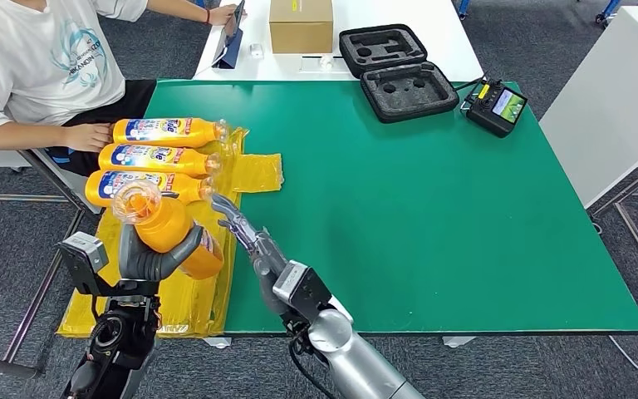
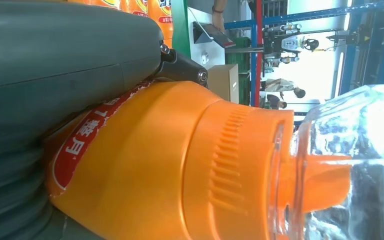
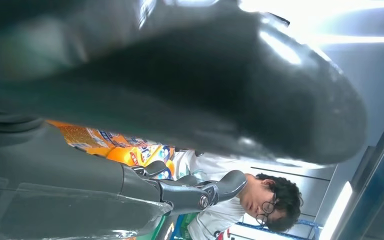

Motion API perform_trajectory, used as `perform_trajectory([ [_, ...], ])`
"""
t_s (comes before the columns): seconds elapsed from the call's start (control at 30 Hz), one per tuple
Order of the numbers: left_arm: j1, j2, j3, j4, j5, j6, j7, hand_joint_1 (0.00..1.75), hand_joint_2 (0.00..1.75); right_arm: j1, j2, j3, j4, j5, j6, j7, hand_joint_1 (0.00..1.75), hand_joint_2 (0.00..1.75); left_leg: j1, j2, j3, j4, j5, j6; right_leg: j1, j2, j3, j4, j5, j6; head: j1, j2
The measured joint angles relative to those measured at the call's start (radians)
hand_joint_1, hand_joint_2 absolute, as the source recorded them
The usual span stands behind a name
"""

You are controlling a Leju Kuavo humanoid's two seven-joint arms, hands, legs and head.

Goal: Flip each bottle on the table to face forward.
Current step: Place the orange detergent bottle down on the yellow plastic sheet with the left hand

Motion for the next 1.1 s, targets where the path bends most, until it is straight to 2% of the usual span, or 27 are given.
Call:
perform_trajectory([
  [0.17, 0.000, 0.000, 0.006, 0.003, -0.021, 0.037, -0.009, 1.75, 1.75, 0.019, 0.000, -0.010, -0.045, -0.045, 0.026, 0.000, 0.00, 0.00, 0.000, 0.000, 0.000, 0.000, 0.000, 0.000, 0.000, 0.000, 0.000, 0.000, 0.000, 0.000, 0.000, 0.000],
  [0.27, 0.000, 0.002, 0.027, 0.008, -0.080, 0.116, -0.052, 1.75, 1.75, 0.046, -0.002, -0.012, -0.115, -0.038, -0.005, 0.000, 0.00, 0.00, 0.000, 0.000, 0.000, 0.000, 0.000, 0.000, 0.000, 0.000, 0.000, 0.000, 0.000, 0.000, 0.000, 0.000],
  [0.33, 0.000, 0.007, 0.046, 0.010, -0.183, 0.216, -0.088, 1.75, 1.75, 0.068, -0.004, -0.012, -0.175, -0.013, -0.078, 0.000, 0.00, 0.87, 0.000, 0.000, 0.000, 0.000, 0.000, 0.000, 0.000, 0.000, 0.000, 0.000, 0.000, 0.000, 0.000, 0.000],
  [0.4, -0.005, 0.019, 0.062, 0.011, -0.356, 0.338, -0.095, 1.75, 1.75, 0.084, -0.006, -0.011, -0.234, 0.020, -0.192, 0.000, 0.00, 1.75, 0.000, 0.000, 0.000, 0.000, 0.000, 0.000, 0.000, 0.000, 0.000, 0.000, 0.000, 0.000, 0.000, 0.000],
  [0.47, -0.026, 0.043, 0.069, 0.028, -0.626, 0.424, -0.036, 1.75, 1.75, 0.090, -0.009, -0.007, -0.279, 0.050, -0.301, -0.001, 0.00, 1.75, 0.000, 0.000, 0.000, 0.000, 0.000, 0.000, 0.000, 0.000, -0.001, 0.000, 0.000, 0.000, 0.000, 0.000],
  [0.5, -0.048, 0.059, 0.065, 0.050, -0.797, 0.428, 0.028, 1.75, 1.75, 0.090, -0.013, -0.004, -0.294, 0.065, -0.340, -0.001, 0.00, 1.75, 0.000, 0.000, 0.000, 0.000, 0.000, 0.000, 0.000, -0.001, -0.001, 0.000, 0.000, 0.000, 0.000, 0.000],
  [0.6, -0.146, 0.115, 0.006, 0.180, -1.437, 0.289, 0.326, 1.75, 1.75, 0.090, -0.023, 0.019, -0.310, 0.107, -0.405, -0.001, 0.00, 1.75, 0.000, -0.002, 0.001, 0.000, 0.002, 0.000, 0.000, -0.002, 0.001, 0.000, 0.001, -0.001, 0.000, 0.000],
  [0.63, -0.175, 0.131, -0.018, 0.232, -1.627, 0.249, 0.405, 1.75, 1.75, 0.090, -0.025, 0.028, -0.311, 0.114, -0.417, -0.001, 0.00, 1.75, 0.000, -0.001, 0.000, -0.001, 0.002, 0.000, 0.000, -0.002, 0.001, 0.000, 0.002, -0.002, 0.000, 0.000],
  [0.67, -0.198, 0.142, -0.040, 0.281, -1.752, 0.230, 0.447, 1.75, 1.75, 0.090, -0.027, 0.037, -0.313, 0.117, -0.425, -0.001, 0.00, 1.75, 0.000, 0.000, 0.000, -0.001, 0.003, 0.000, 0.000, -0.001, 0.000, 0.000, 0.003, -0.003, 0.000, 0.000],
  [0.73, -0.237, 0.152, -0.072, 0.354, -1.815, 0.226, 0.470, 1.75, 1.75, 0.090, -0.031, 0.046, -0.315, 0.115, -0.434, -0.001, 0.00, 1.75, 0.000, 0.002, 0.000, 0.000, 0.003, 0.000, 0.000, 0.001, -0.001, 0.000, 0.004, -0.003, 0.000, 0.000],
  [0.83, -0.281, 0.162, -0.102, 0.422, -1.762, 0.219, 0.473, 1.75, 1.75, 0.090, -0.038, 0.051, -0.317, 0.114, -0.439, -0.001, 0.00, 1.75, 0.000, 0.001, 0.000, 0.000, 0.004, 0.000, 0.000, 0.001, -0.001, 0.000, 0.004, -0.003, -0.001, 0.000],
  [1.1, -0.321, 0.169, -0.137, 0.488, -1.742, 0.165, 0.480, 1.75, 1.75, 0.090, -0.046, 0.054, -0.318, 0.115, -0.447, -0.001, 0.00, 1.75, 0.000, 0.001, -0.001, 0.000, 0.003, 0.000, 0.000, 0.001, -0.001, 0.000, 0.003, -0.002, -0.001, 0.000],
])
